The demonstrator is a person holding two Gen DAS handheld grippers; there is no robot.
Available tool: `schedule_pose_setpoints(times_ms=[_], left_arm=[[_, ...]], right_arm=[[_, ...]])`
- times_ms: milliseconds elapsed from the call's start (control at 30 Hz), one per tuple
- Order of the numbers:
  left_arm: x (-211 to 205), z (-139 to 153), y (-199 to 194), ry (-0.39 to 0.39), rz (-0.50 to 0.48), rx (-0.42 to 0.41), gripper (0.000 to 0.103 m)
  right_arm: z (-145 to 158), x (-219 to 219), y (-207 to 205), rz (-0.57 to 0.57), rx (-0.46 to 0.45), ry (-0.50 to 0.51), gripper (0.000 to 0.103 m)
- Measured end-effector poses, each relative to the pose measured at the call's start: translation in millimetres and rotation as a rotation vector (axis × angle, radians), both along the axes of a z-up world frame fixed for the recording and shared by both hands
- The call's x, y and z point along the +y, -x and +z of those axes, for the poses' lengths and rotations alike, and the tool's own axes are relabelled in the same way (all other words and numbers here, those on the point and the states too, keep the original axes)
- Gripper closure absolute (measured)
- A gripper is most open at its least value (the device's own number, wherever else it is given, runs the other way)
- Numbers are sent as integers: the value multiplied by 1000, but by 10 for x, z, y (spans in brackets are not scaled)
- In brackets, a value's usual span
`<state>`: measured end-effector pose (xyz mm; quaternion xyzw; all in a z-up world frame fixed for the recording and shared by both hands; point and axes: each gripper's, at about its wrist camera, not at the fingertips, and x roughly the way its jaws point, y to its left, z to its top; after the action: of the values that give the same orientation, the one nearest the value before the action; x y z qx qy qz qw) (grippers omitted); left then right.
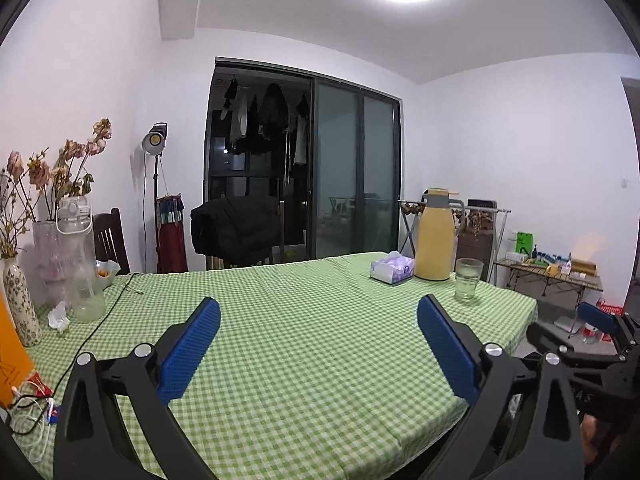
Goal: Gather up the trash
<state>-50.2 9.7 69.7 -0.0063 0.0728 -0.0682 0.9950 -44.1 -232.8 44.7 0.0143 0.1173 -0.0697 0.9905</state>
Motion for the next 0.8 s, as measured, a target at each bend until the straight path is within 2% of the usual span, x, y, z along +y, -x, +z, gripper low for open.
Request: schedule_pose_setpoints(times_ms=[333,800], left_arm=[[43,15,12,-19,31,-14,7],[60,46,21,-28,35,-17,7]], right_arm=[[99,-23,12,9,-9,39,10],[93,-17,22,26,-1,28,10]])
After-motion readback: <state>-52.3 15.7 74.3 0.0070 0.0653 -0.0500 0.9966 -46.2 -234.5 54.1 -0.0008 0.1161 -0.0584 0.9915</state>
